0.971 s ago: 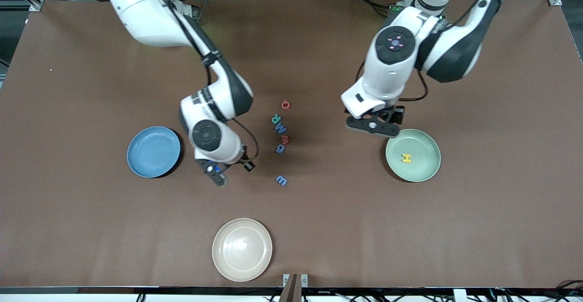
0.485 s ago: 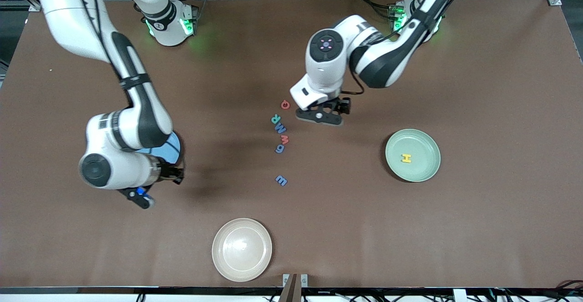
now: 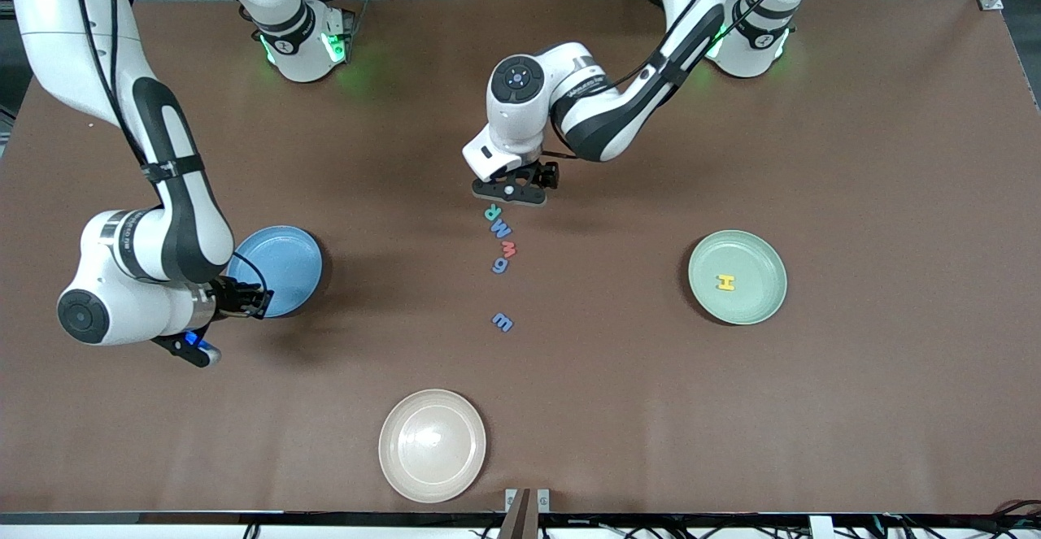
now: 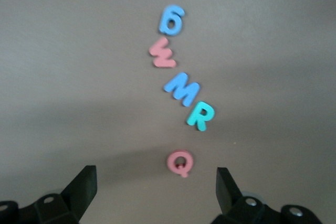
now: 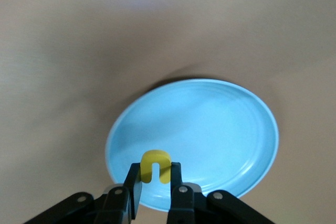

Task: Sort upper and lower case letters into plates
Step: 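Release the yellow u on the blue plate while the left gripper grasps the pink Q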

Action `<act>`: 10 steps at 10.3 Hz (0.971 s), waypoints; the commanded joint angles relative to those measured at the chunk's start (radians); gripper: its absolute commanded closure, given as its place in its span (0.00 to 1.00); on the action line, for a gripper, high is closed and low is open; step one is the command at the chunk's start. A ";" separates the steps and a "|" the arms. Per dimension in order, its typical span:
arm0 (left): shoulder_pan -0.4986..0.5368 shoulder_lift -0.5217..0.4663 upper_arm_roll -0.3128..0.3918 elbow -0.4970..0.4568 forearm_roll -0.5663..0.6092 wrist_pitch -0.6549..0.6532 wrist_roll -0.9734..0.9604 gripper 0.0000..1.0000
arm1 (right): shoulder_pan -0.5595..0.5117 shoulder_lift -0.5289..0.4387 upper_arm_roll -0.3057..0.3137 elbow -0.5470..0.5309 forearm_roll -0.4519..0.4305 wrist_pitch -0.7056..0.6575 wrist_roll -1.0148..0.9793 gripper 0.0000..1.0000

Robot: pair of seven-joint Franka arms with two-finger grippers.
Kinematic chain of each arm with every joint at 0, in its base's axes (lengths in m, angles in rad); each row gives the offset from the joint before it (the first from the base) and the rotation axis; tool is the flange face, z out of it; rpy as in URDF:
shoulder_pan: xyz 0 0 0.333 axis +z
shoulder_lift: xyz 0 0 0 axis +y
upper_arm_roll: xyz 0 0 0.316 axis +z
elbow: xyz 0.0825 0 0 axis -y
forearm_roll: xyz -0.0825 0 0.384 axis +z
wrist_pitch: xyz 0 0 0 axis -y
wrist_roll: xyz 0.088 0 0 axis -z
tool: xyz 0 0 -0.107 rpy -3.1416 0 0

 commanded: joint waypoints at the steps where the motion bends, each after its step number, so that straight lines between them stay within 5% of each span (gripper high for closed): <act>1: -0.045 0.061 0.027 0.026 0.008 0.048 -0.086 0.00 | -0.018 -0.020 0.017 -0.044 0.016 0.007 -0.005 0.39; 2: -0.071 0.068 0.045 0.026 0.026 0.053 -0.106 0.00 | -0.020 -0.017 0.017 -0.044 0.036 0.005 -0.005 0.00; 8: -0.100 0.126 0.053 0.027 0.098 0.090 -0.181 0.02 | 0.129 -0.028 0.026 0.126 0.072 -0.053 0.220 0.00; 10: -0.106 0.133 0.055 0.024 0.100 0.091 -0.184 0.04 | 0.192 0.003 0.024 0.157 0.076 0.081 0.335 0.00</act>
